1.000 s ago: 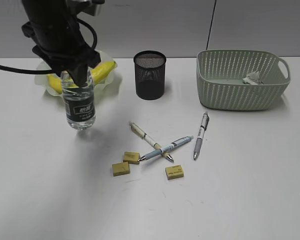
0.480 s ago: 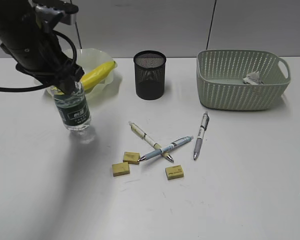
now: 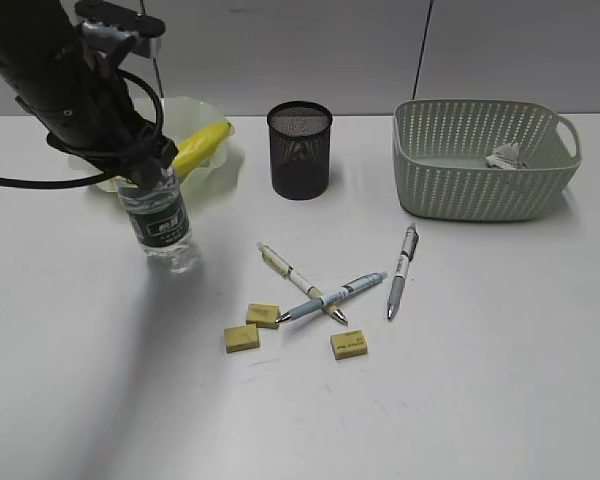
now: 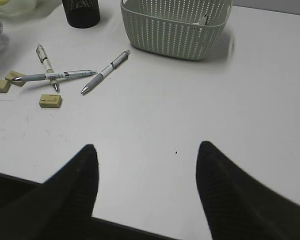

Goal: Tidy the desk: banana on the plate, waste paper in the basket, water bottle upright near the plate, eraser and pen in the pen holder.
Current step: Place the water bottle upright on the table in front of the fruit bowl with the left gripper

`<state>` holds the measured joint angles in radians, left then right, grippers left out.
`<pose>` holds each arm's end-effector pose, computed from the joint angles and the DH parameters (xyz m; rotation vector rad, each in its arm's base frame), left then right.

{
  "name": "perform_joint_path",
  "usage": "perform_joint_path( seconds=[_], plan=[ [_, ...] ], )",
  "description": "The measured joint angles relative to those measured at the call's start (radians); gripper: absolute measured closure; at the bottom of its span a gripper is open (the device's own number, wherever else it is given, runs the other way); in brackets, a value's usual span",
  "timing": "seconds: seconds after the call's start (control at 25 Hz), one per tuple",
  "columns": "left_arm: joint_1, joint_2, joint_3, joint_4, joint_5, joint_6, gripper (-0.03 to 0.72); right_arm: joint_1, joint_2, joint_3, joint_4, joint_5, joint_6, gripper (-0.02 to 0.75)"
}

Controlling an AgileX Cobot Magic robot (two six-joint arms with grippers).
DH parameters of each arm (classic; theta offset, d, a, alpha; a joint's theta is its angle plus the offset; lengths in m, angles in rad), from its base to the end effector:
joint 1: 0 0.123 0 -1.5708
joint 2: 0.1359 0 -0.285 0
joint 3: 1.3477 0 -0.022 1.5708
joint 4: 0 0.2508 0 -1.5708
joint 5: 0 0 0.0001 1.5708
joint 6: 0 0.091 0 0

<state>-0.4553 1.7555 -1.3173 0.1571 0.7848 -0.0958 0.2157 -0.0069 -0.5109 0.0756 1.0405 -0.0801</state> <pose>0.3380 -0.1543 0.2461 0.5947 2.6211 0.0141 -0.0076 0.0044 0.2821 -0.2993 1.9860 0.1766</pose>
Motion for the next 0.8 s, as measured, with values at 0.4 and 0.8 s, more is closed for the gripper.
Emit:
perform_joint_path(
  seconds=[0.4,0.8],
  plan=[
    [0.0,0.038,0.002,0.002,0.014,0.0,0.312,0.0,0.0,0.0,0.0,0.0,0.0,0.25],
    [0.0,0.038,0.0,0.0,0.046,0.0,0.183,0.0,0.0,0.0,0.0,0.0,0.0,0.25]
  ],
)
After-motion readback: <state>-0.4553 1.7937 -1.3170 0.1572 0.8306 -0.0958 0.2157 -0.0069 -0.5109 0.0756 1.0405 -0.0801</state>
